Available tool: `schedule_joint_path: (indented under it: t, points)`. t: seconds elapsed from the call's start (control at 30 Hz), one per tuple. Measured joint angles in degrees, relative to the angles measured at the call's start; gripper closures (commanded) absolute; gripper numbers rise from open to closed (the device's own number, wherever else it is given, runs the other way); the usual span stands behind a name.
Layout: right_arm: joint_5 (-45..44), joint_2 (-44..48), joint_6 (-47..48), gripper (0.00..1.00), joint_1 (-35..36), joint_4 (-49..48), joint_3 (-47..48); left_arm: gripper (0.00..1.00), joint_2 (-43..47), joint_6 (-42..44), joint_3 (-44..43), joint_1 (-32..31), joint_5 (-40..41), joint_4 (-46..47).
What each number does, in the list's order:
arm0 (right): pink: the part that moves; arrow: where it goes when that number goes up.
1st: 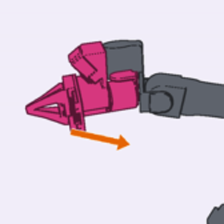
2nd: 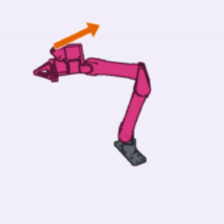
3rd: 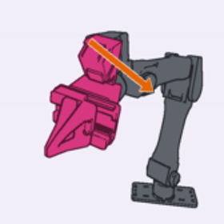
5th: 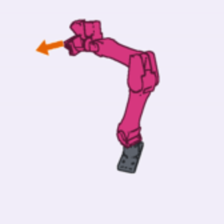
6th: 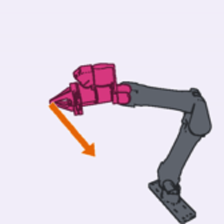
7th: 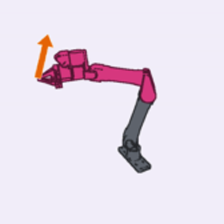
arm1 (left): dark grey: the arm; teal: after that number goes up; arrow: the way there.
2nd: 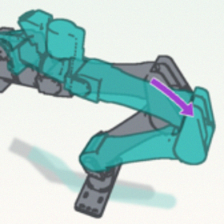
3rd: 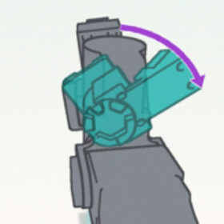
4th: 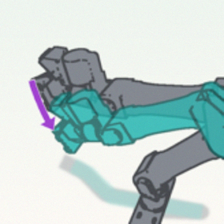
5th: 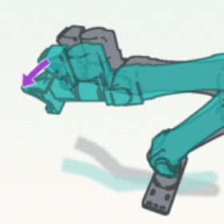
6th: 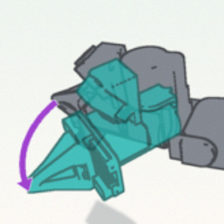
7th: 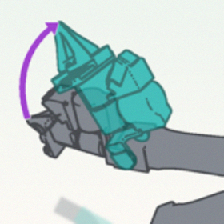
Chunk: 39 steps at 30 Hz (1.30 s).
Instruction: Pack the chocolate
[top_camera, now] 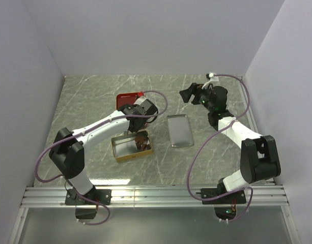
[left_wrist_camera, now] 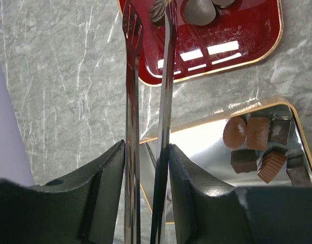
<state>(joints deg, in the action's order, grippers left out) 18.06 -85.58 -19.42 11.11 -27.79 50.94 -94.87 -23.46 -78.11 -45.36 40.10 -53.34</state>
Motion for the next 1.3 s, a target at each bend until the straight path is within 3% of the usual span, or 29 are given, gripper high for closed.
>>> schedule_joint_path:
  t: [0.4, 0.7, 1.3]
  points:
    - [0.0, 0.0, 0.0, 0.14, 0.2, 0.0, 0.0, 0.60, -1.9, 1.6, 0.1, 1.3, -1.8, 1.7]
    - [0.0, 0.0, 0.0, 0.14, 0.3, 0.0, 0.0, 0.72, -2.1, 1.7, 0.1, 1.3, -2.3, 1.7]
    - [-0.4, 0.0, 0.4, 0.14, 0.3, 0.0, 0.0, 0.72, 1.3, -0.3, 0.2, 1.3, -2.2, -2.2]
